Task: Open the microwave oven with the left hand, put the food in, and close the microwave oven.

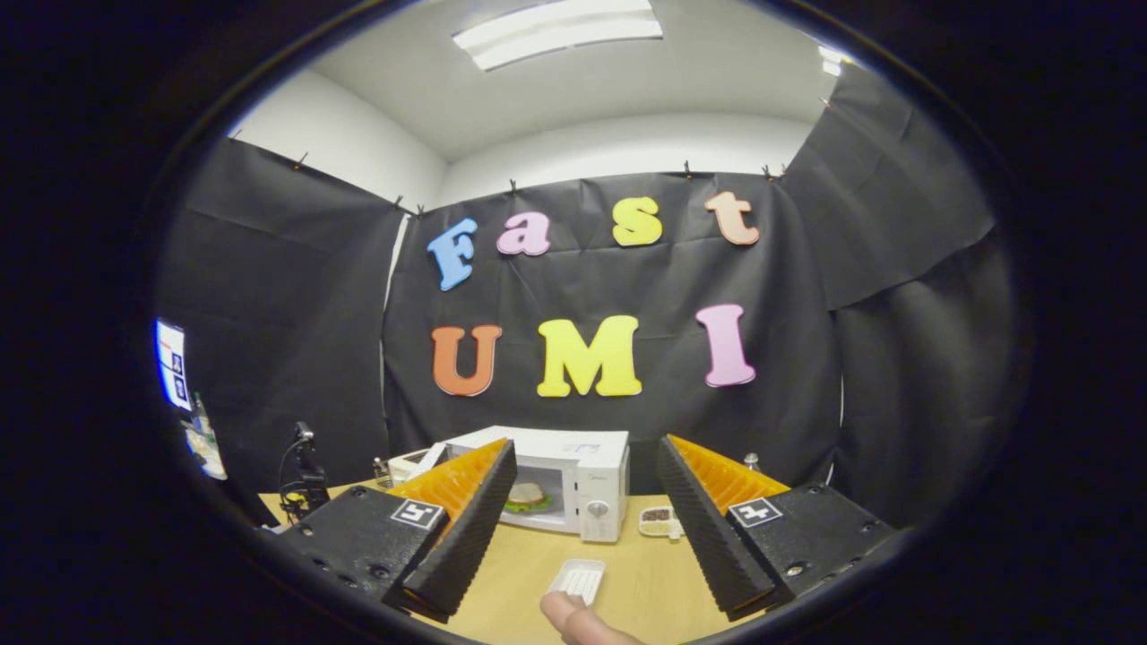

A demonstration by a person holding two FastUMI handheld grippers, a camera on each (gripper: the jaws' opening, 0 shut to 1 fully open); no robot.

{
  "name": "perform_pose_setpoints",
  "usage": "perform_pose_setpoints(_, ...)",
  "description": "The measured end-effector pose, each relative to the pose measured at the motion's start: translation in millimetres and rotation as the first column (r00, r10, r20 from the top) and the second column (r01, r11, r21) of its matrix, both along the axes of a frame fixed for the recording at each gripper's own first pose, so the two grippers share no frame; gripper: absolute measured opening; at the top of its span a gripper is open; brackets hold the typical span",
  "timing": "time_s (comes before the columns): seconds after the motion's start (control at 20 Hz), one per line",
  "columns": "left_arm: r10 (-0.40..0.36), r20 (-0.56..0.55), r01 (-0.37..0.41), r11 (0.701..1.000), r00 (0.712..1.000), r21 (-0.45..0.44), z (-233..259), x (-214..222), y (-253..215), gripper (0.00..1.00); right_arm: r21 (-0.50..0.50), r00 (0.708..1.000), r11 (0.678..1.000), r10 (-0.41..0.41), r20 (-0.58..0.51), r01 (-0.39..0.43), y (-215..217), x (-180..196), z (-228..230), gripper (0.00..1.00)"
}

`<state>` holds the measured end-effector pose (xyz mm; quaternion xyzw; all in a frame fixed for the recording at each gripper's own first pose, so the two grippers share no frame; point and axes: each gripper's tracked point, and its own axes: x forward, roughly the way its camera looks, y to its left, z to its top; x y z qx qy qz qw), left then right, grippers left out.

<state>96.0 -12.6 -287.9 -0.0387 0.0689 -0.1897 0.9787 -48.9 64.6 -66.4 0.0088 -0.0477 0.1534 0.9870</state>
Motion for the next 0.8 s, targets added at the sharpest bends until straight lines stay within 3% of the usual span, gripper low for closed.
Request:
perform_pose_setpoints(0.25,-0.055,-0.01,0.055,0.998,0.998,0.011,-4,23,-47,0.0,0.015,0.999,1.0,0.005,-0.045,-0.005,-10,9,-19,1.0)
perform_pose_setpoints(0.75,-0.037,-0.035,0.038,0.999,0.999,0.021,-8,79,-101,0.0,0.051,0.997,0.999,-0.002,-0.079,0.006,-43,30,-36,1.0)
perform_pose_setpoints(0.8,-0.041,-0.037,0.041,0.999,0.998,0.013,-7,82,-107,0.0,0.057,0.997,0.998,-0.004,-0.079,0.009,-47,32,-37,0.92)
